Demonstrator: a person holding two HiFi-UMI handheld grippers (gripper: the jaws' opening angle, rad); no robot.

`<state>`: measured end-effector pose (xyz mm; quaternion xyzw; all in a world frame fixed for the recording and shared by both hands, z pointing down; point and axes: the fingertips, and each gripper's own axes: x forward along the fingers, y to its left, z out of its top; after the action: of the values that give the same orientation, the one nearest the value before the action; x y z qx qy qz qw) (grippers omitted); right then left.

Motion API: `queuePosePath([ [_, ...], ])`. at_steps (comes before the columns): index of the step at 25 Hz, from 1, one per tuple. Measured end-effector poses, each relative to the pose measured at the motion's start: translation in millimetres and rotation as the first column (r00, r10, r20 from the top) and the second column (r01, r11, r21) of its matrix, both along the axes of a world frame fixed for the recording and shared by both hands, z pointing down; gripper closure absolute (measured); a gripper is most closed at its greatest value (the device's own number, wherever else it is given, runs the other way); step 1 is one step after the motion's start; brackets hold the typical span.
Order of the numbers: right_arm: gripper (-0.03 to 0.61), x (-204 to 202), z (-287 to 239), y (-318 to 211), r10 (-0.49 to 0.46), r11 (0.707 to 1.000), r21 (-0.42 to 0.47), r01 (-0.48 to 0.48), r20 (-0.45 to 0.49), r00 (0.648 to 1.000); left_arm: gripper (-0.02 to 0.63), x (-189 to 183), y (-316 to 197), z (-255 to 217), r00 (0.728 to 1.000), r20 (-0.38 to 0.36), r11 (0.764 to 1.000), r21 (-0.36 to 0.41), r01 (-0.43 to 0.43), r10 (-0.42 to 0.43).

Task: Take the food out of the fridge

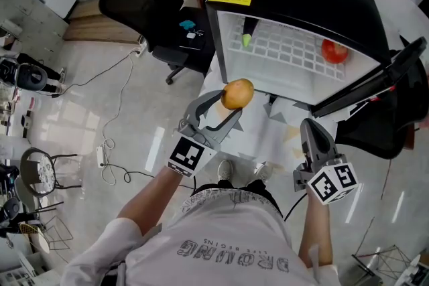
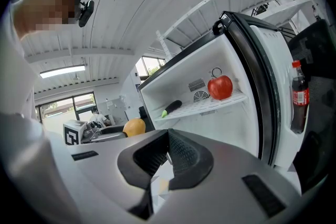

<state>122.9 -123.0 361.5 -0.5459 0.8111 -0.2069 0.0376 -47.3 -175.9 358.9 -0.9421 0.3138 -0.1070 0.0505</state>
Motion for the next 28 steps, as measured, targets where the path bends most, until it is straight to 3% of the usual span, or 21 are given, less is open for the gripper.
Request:
queuePosePath([
  [28,0.591,4.5,4.9,-8.3,-0.014,1.0,-0.016,0.013,-0.023,1.0,0.393,6.3,-6.7,5.0,1.0,0.009,1.0,-0.008,-0.006,0.007],
])
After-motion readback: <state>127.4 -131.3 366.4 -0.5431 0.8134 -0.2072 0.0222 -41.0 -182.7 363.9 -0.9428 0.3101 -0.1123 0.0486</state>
